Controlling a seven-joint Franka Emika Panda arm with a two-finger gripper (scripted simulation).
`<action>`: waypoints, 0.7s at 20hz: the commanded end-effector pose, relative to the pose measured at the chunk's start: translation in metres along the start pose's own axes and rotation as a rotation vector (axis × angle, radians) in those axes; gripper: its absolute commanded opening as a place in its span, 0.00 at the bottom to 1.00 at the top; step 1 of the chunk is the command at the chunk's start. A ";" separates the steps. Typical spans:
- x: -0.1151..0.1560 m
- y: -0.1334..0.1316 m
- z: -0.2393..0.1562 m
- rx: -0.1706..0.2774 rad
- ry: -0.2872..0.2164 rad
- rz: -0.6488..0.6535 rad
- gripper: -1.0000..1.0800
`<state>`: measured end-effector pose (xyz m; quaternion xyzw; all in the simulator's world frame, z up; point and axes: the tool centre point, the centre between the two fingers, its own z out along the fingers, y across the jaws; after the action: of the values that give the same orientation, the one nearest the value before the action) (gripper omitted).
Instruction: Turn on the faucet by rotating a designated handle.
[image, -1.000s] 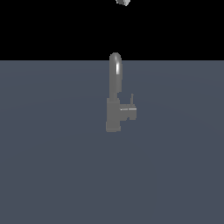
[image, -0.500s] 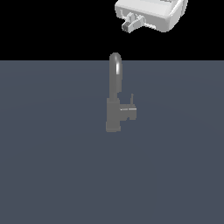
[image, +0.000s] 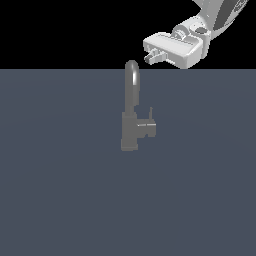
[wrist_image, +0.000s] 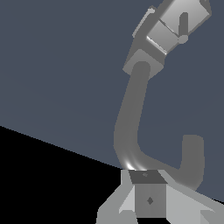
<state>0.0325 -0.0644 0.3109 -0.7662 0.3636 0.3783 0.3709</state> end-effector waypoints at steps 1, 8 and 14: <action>0.021 0.001 0.002 0.045 -0.049 0.047 0.00; 0.082 0.008 0.013 0.179 -0.193 0.190 0.00; 0.126 0.017 0.030 0.281 -0.301 0.300 0.00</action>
<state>0.0639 -0.0820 0.1969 -0.5977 0.4554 0.4767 0.4563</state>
